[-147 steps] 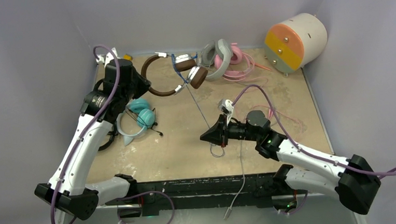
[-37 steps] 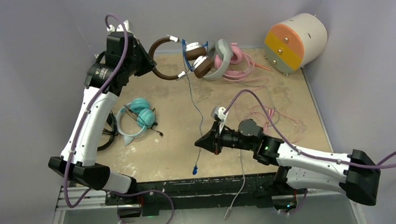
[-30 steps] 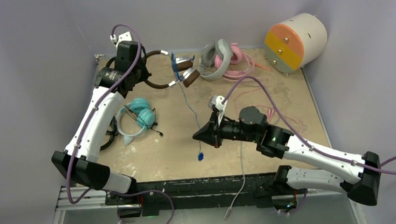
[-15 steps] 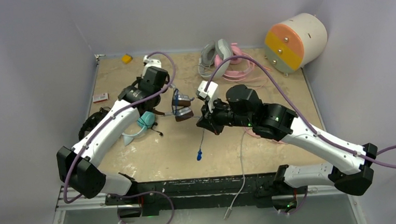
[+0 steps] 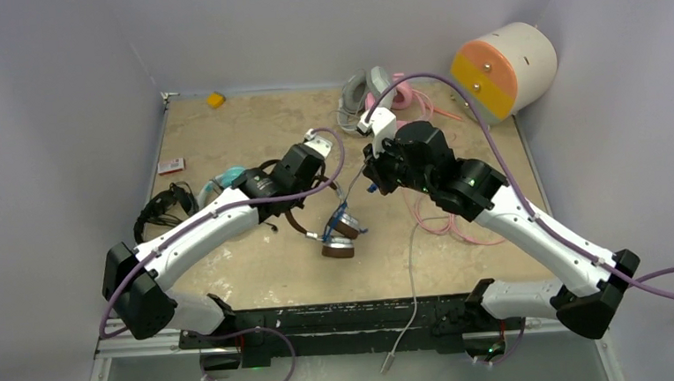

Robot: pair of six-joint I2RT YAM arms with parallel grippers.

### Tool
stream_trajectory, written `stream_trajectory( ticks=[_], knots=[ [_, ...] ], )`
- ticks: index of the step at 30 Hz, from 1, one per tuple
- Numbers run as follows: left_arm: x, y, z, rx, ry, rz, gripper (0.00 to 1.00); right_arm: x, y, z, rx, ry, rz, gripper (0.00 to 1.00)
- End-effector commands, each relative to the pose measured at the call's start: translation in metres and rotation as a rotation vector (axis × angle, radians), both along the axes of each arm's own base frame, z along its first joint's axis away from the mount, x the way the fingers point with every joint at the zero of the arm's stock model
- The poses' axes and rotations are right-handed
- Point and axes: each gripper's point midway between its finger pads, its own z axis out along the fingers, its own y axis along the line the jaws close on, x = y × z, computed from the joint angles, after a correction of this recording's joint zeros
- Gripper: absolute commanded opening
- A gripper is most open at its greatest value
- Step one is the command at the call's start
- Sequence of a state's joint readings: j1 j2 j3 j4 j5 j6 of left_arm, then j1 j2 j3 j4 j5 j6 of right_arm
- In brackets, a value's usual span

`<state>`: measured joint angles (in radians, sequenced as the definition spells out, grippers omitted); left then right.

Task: Wrap the headphones
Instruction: Wrap the headphones cable around the headphones.

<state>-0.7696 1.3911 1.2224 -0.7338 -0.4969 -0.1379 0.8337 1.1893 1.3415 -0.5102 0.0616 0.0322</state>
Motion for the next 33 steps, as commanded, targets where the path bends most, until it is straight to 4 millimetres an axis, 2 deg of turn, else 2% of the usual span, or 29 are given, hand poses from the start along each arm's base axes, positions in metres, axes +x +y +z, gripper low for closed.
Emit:
stream_trajectory(
  ticks=[1,4,8,13,16,22,27,30,33],
  knots=[
    [-0.021,-0.026,0.007,-0.078,0.043,-0.120,0.00,0.028,-0.019,-0.017,-0.045,-0.029,-0.114,0.00],
    [-0.035,-0.037,0.008,-0.157,0.105,-0.152,0.00,0.041,-0.029,-0.039,-0.068,0.012,-0.163,0.00],
    [-0.046,-0.048,0.021,-0.258,0.136,-0.168,0.00,0.050,-0.033,-0.067,-0.030,0.104,-0.184,0.00],
    [-0.057,-0.061,0.046,-0.376,0.143,-0.196,0.00,0.048,-0.027,-0.099,0.050,0.216,-0.184,0.00],
    [-0.060,-0.064,0.059,-0.448,0.154,-0.153,0.00,0.042,-0.019,-0.112,0.099,0.254,-0.156,0.00],
    [-0.064,-0.073,0.095,-0.667,0.215,-0.140,0.00,0.033,-0.004,-0.119,0.215,0.245,-0.076,0.00],
    [-0.067,-0.068,0.132,-0.867,0.208,-0.146,0.00,0.024,0.009,-0.117,0.302,0.214,0.012,0.01],
    [-0.075,-0.071,0.149,-0.941,0.210,-0.173,0.00,0.017,0.017,-0.117,0.336,0.211,0.085,0.04],
    [-0.081,-0.075,0.166,-1.004,0.209,-0.195,0.00,0.010,0.025,-0.121,0.386,0.207,0.143,0.11]
  ],
)
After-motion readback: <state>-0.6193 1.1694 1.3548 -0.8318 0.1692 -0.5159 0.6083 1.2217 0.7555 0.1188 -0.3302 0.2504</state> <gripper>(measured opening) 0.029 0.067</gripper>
